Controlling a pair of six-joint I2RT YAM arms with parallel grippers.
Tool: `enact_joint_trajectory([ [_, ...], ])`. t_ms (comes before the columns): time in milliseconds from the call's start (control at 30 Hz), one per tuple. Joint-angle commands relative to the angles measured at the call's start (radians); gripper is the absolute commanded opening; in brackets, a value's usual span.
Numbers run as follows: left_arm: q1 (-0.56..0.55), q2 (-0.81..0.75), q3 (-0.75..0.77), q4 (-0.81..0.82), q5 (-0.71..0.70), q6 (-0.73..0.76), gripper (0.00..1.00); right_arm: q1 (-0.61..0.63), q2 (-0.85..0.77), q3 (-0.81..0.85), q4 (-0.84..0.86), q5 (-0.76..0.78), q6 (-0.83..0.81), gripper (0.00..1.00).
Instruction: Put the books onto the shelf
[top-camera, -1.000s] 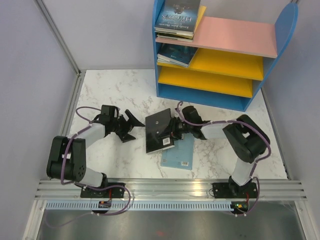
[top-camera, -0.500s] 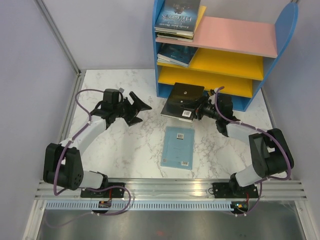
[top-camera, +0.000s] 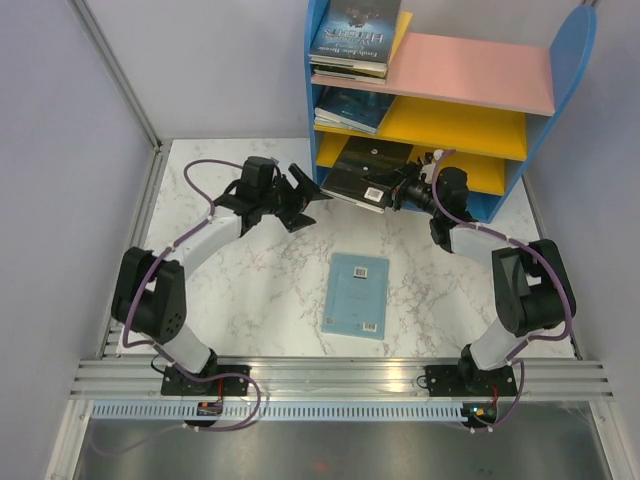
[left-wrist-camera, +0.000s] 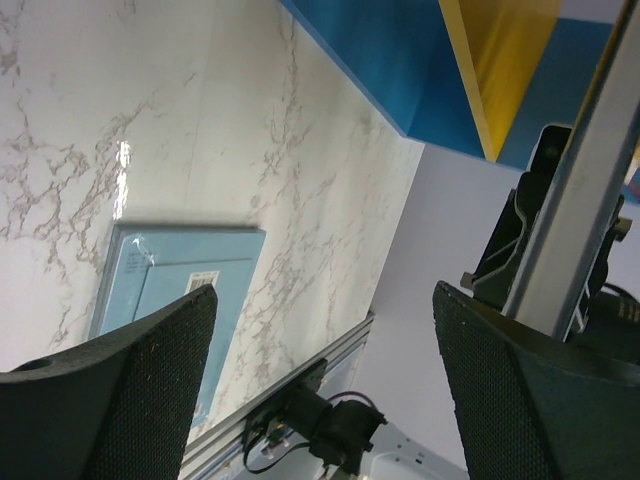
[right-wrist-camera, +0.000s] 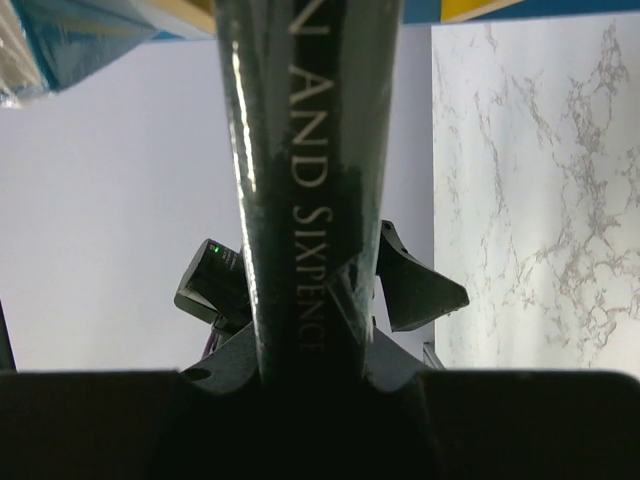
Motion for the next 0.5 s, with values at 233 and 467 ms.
enact_joint_trajectory([
  [233, -0.036, 0.086, 0.168, 0.165, -0.034, -0.137, 0.85, 0.001, 0.089, 0.114, 0.084, 0.044, -0.021, 0.0],
  [467, -0.036, 0.0, 0.092, 0.24, -0.064, -0.137, 0.83, 0.002, 0.168, 0.15, 0.025, 0.064, -0.04, 0.0],
])
